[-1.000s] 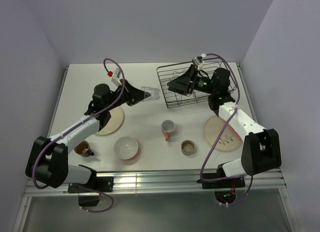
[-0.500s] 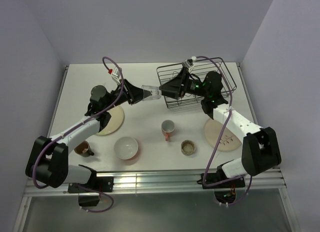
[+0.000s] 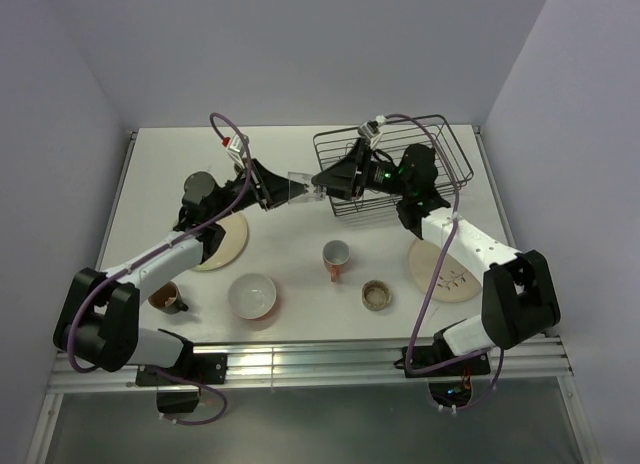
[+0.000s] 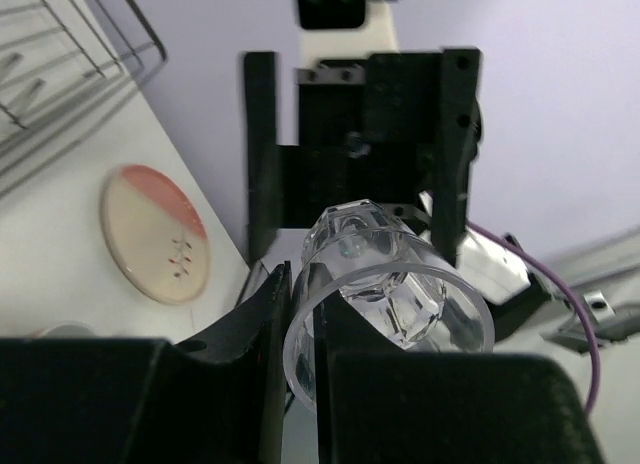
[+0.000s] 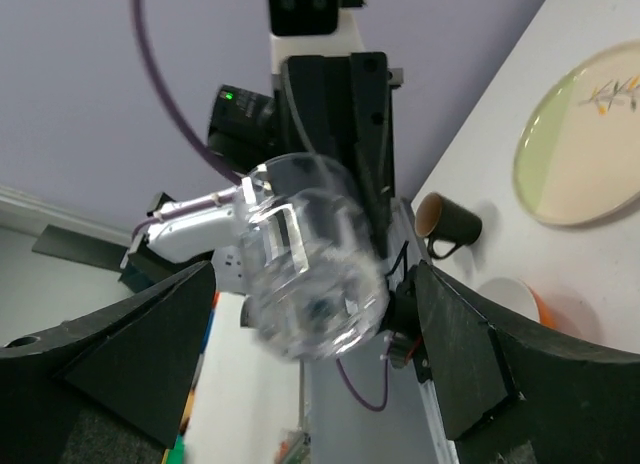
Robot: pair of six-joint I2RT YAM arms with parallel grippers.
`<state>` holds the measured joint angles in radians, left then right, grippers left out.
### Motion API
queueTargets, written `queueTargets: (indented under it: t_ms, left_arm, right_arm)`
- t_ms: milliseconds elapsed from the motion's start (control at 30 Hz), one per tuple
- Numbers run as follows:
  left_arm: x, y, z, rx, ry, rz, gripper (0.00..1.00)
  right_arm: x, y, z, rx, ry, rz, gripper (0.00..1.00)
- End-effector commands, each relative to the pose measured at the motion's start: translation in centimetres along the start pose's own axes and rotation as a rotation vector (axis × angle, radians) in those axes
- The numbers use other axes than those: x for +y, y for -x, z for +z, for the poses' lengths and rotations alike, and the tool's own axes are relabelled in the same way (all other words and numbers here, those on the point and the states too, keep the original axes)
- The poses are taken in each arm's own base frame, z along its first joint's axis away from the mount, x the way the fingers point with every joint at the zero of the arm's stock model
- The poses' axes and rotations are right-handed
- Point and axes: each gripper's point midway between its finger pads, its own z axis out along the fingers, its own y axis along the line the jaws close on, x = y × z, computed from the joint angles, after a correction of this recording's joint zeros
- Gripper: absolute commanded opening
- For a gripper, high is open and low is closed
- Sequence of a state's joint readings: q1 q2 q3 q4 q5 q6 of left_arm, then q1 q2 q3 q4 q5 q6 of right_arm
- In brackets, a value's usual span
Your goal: Load the mixed dishes into the dish rack
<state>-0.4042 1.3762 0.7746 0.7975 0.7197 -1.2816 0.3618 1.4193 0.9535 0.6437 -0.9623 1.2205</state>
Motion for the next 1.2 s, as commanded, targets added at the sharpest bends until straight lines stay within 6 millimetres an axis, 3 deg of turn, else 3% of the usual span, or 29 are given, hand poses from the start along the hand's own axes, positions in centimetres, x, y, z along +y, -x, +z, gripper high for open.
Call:
queueTargets:
  t_ms: [0, 133, 300, 567, 833, 1167]
  left_arm:
    - [-5.4, -0.6, 0.3, 0.056, -0.175, 0.1, 0.0]
    - [-5.4, -0.4, 0.4, 0.064, -0.141, 0.146, 0.0]
    - [-4.6, -0.5, 0.3, 0.067, -0.081, 0.152, 0.0]
    - [-4.2, -0.8, 0.4, 0.068, -0.114, 0.119, 0.0]
    - [-4.6, -0.1, 0.6, 0.021, -0.143, 0.143, 0.0]
    - [-5.4, 1.1, 0.2, -0.154, -0.166, 0.231, 0.0]
  right_arm:
    - [0.0, -0.8, 1.3, 0.037, 0.008, -0.022, 0.88]
    - [-2.3, -0.7, 0.9, 0.029, -0.089, -0.041, 0.86]
    - [-2.3, -0.7, 0.7, 0.028, -0.087, -0.045, 0.86]
    - [1.1, -1.2, 0.9, 0.03, 0.101, -0.039, 0.79]
    - [2.3, -1.7, 0.8, 0.021, 0.133, 0.014, 0.79]
    - [3.4, -0.1, 1.1, -0.056, 0.152, 0.089, 0.76]
